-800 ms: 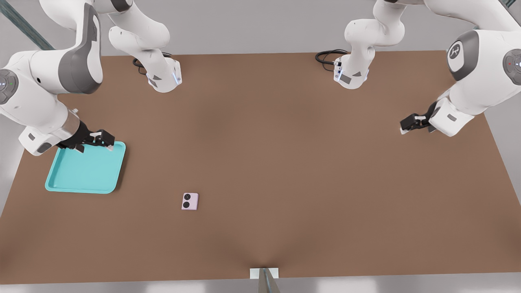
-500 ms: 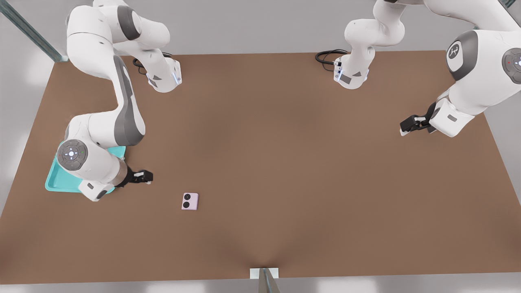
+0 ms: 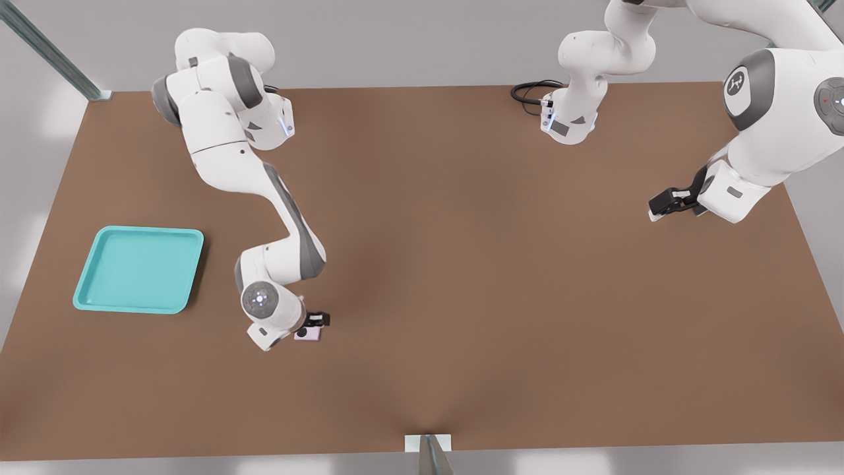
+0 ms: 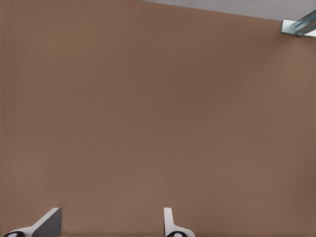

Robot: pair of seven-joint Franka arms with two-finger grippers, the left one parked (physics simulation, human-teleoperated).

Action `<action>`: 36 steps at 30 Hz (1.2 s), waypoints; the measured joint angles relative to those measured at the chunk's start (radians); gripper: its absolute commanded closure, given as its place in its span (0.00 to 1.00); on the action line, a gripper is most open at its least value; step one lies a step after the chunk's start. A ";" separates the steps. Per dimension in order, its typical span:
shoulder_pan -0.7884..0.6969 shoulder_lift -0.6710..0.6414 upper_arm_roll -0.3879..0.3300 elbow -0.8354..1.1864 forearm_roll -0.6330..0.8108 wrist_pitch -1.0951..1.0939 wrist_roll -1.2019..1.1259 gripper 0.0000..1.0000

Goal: Keep left arm still and place phone on the tray with right arm

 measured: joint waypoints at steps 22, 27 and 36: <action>-0.023 0.052 0.000 -0.079 0.019 0.134 0.100 0.00; -0.039 0.055 0.000 -0.077 0.021 0.146 0.056 0.00; -0.043 0.070 0.000 -0.077 0.028 0.153 -0.003 0.00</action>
